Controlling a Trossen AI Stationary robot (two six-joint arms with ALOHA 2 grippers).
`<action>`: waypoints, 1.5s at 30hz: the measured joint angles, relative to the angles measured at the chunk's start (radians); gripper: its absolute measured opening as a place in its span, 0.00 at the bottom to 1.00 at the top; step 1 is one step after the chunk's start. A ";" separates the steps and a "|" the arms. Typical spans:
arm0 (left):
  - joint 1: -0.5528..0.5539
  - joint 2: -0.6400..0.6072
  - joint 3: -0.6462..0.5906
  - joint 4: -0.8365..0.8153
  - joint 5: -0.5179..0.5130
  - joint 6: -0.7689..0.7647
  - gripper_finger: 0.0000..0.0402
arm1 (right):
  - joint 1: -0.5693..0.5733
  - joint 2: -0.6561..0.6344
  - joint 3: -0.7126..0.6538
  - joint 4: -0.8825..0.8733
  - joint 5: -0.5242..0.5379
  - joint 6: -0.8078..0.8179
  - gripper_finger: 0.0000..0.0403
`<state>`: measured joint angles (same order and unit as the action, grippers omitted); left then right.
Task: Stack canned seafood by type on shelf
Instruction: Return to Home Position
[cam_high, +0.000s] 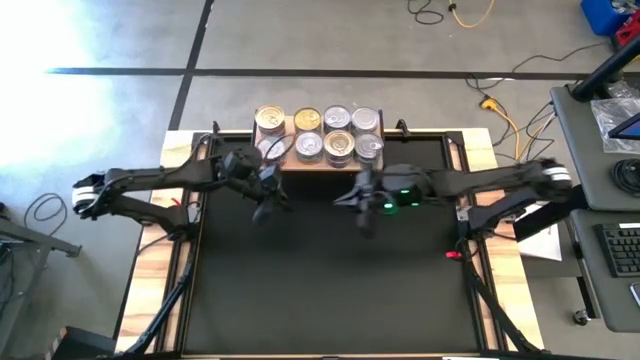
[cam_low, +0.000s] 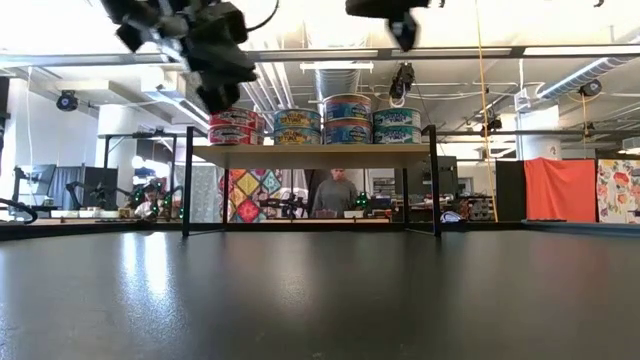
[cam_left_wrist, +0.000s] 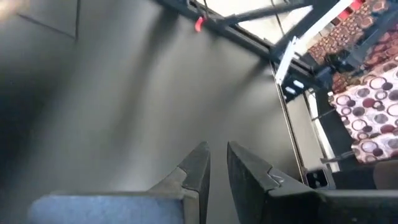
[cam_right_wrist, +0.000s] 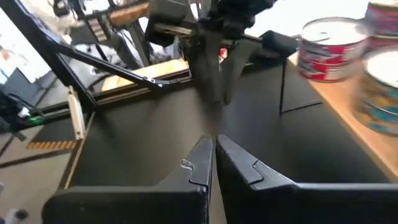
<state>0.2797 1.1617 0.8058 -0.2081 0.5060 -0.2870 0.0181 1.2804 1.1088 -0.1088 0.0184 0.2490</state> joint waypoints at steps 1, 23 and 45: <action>0.009 0.027 0.031 -0.001 -0.001 0.001 0.10 | 0.000 -0.046 -0.036 -0.003 0.000 0.011 0.03; -0.211 -0.121 -0.062 0.381 -0.393 0.396 0.10 | -0.014 -0.756 -0.522 0.524 -0.221 -0.074 0.03; -0.496 -0.482 -0.387 0.331 -0.706 0.453 0.10 | -0.019 -0.960 -0.689 0.319 -0.165 -0.424 0.03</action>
<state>-0.2158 0.6795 0.4192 0.1229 -0.2003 0.1655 -0.0006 0.3203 0.4198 0.2100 -0.1463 -0.1749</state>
